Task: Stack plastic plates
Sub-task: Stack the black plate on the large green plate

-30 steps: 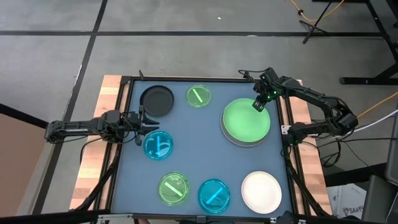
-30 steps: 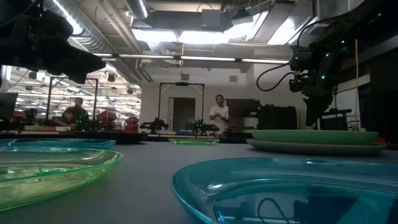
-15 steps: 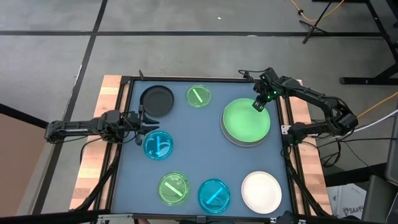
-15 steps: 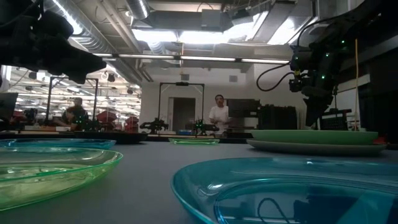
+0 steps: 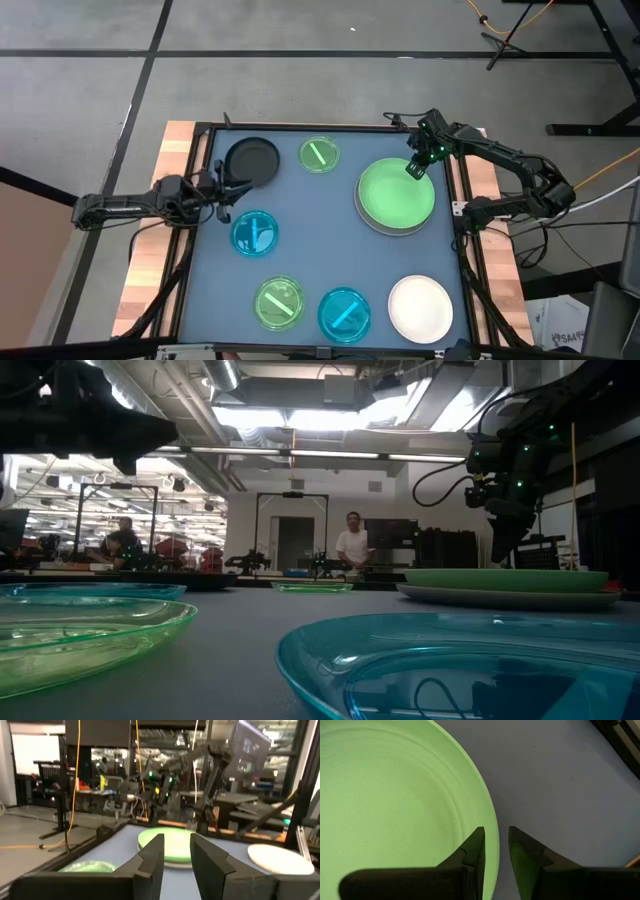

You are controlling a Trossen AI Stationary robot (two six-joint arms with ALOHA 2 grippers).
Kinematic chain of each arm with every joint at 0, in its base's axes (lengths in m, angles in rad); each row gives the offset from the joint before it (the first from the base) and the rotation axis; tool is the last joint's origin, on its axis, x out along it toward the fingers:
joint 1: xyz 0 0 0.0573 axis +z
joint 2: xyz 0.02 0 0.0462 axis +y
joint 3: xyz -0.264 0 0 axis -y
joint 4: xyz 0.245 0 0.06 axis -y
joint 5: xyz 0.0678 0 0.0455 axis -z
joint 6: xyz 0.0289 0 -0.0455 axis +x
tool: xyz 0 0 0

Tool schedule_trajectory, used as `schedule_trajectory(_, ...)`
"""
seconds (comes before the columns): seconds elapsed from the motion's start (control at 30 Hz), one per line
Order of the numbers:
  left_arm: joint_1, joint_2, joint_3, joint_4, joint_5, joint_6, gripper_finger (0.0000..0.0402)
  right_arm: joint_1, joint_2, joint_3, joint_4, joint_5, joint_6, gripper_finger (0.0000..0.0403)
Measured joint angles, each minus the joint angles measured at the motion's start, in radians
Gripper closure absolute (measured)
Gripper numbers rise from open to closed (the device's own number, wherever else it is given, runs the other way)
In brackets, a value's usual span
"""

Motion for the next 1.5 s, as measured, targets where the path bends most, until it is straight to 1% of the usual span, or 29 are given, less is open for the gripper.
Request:
schedule_trajectory(0.2,0.0,0.003,0.0,0.044,-0.02,-0.001,0.0314,0.0,0.0,0.0,0.0,0.0,0.0,0.0326)
schedule_trajectory(0.3,0.0,0.018,0.0,0.058,-0.034,-0.028,0.0314,0.0,0.0,0.0,0.0,0.0,0.0,0.0326)
schedule_trajectory(0.5,0.0,0.099,0.037,0.058,-0.054,-0.071,0.0315,0.0,0.0,0.0,0.0,0.0,0.0,0.0326)
schedule_trajectory(0.73,0.0,0.251,0.114,0.059,-0.091,-0.077,0.0315,0.0,0.0,0.0,0.0,0.0,0.0,0.0326)
schedule_trajectory(1.0,0.0,0.474,0.228,0.033,-0.123,-0.079,0.0315,0.0,0.0,0.0,0.0,0.0,0.0,0.0326)
schedule_trajectory(1.23,0.0,0.66,0.33,0.023,-0.127,-0.098,0.0315,0.0,0.0,0.0,0.0,0.0,0.0,0.0326)
schedule_trajectory(1.33,0.0,0.728,0.386,-0.023,-0.131,-0.126,0.0315,0.0,0.0,0.0,0.0,0.0,0.0,0.0326)
schedule_trajectory(1.5,0.004,0.837,0.515,-0.195,-0.131,-0.176,0.0315,0.0,0.0,0.0,0.0,0.0,0.0,0.0326)
